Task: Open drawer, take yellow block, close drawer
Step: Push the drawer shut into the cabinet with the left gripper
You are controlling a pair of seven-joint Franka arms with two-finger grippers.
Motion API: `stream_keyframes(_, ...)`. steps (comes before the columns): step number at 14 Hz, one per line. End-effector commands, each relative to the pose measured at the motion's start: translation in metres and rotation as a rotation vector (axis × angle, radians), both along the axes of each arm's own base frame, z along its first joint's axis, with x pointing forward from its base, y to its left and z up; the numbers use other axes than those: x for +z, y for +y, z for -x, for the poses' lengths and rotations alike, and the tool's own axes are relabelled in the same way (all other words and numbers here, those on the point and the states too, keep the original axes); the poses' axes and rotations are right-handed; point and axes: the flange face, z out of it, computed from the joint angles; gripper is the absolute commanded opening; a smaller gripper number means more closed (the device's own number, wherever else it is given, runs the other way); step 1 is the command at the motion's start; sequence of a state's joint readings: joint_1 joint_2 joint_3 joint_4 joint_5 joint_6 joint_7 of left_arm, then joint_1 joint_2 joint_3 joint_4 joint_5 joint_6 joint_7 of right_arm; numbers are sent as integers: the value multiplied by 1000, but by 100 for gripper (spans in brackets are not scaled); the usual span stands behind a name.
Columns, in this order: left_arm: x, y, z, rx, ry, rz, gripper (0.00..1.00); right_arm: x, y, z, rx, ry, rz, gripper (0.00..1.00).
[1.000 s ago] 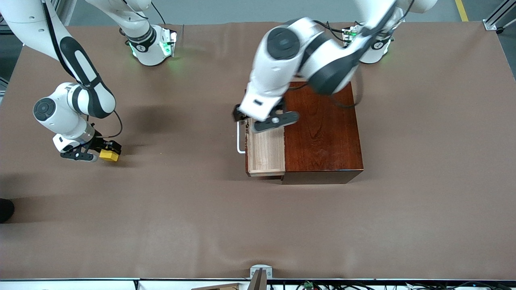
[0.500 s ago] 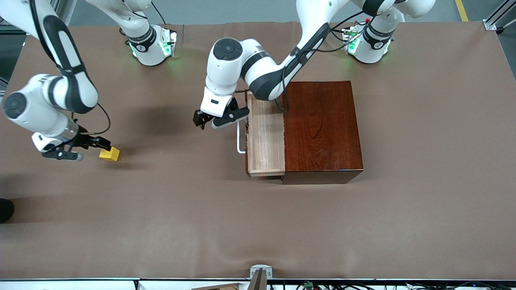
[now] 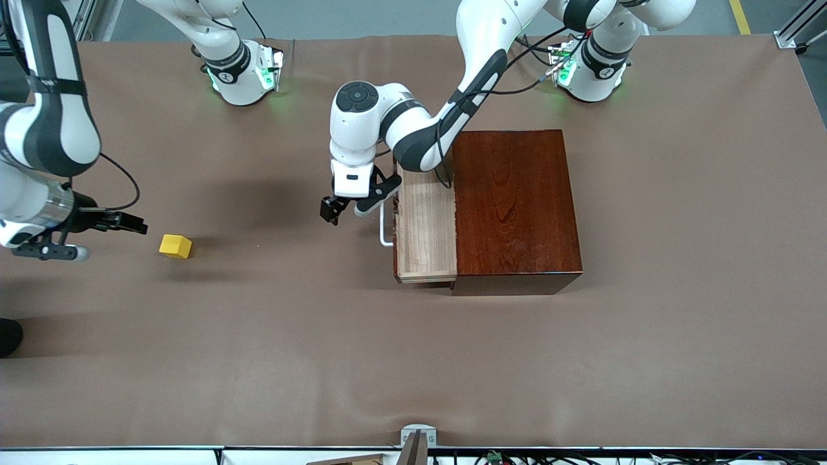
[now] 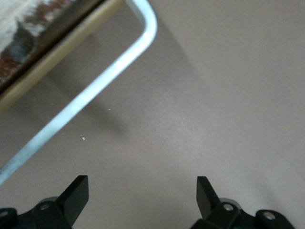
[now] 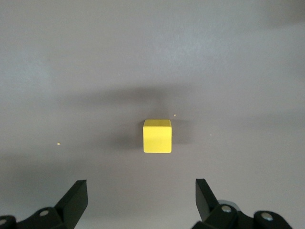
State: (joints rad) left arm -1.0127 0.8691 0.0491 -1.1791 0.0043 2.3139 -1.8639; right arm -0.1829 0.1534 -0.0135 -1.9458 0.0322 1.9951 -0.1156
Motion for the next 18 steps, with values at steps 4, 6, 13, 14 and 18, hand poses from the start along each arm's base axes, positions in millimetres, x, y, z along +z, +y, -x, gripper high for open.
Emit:
stream_keyframes(4,-10,21,-13,97,63,-138,100,59,2,2,6,-46,12,100)
stream_keyframes(6,-5,36,-21,120,94,-193,100,95,11,-4,24,-10,2,100)
stream_keyframes(13,10,92,-46,274,190,-372,100,176,44,-8,81,-19,16,100)
stream_keyframes(14,6,98,-47,312,202,-402,100,189,50,-7,91,-26,17,100)
stream_keyframes(18,0,113,-46,340,237,-493,100,227,51,-5,92,-65,29,100)
